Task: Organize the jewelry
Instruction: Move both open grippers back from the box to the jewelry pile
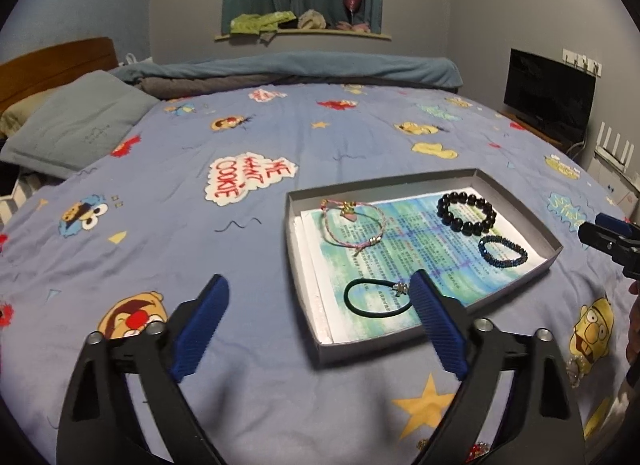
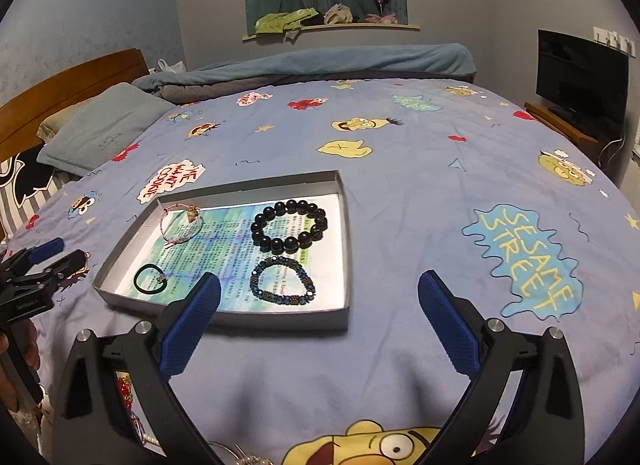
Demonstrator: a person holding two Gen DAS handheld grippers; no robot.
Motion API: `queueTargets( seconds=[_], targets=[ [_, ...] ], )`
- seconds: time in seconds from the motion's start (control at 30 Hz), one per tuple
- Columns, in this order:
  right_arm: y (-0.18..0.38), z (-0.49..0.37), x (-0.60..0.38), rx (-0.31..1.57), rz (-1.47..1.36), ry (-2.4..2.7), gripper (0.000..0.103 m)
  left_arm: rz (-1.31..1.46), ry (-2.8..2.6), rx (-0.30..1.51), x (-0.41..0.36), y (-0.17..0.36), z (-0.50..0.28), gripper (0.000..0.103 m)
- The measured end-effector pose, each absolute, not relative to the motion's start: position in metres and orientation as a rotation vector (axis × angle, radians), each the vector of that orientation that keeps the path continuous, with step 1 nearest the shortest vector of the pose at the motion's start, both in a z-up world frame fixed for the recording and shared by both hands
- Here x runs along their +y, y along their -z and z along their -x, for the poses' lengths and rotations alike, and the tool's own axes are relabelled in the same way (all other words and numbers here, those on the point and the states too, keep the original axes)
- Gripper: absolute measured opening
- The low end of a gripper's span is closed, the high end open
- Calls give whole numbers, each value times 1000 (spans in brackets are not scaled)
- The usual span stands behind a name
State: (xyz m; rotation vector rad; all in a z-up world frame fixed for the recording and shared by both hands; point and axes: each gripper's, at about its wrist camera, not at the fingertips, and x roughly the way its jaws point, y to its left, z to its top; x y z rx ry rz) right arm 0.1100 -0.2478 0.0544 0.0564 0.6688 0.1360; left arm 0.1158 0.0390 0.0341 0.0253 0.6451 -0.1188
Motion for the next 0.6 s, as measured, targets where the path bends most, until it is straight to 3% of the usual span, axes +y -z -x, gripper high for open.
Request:
queueTargets(
  seconds=[0.6],
  targets=[
    [-62, -70, -252, 600, -6, -72, 98, -4, 123, 579, 56, -43, -66, 95]
  ],
)
